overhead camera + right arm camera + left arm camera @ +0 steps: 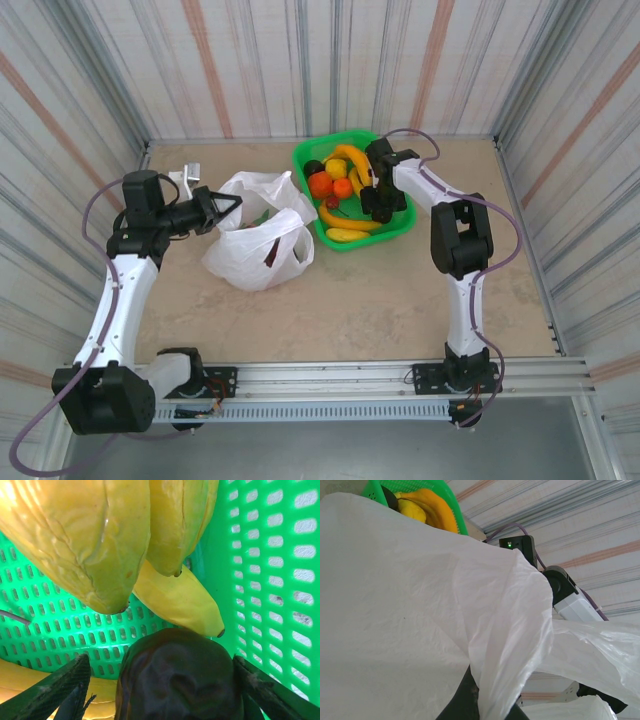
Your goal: Place the fake fruits into the plastic bag and tie a complex knot
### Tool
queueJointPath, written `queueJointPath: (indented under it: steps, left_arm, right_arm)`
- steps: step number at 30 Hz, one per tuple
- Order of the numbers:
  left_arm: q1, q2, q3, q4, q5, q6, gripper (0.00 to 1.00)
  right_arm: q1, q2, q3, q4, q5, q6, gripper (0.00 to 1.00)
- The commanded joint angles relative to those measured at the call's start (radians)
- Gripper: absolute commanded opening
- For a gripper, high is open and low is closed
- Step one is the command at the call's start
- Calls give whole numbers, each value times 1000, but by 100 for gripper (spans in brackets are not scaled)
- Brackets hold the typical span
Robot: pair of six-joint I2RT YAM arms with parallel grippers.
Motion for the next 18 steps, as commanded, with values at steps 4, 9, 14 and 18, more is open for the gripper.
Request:
queueJointPath:
  steps: [4,9,14,18]
  left_arm:
    - [6,-2,6,-6,2,10,0]
    - [6,-2,7,-7,2,6,0]
    - [5,-4,7,-7,1,6,0]
    - [5,-7,8,-7,3,5,0]
  right_arm:
    - [-3,-20,8,-23,26,-8,62]
    - [-4,-64,5,-22,39,-8,56]
    - [-3,-106,-3,-11,43,-4,55]
    - [-2,-134,-13,1,36,4,54]
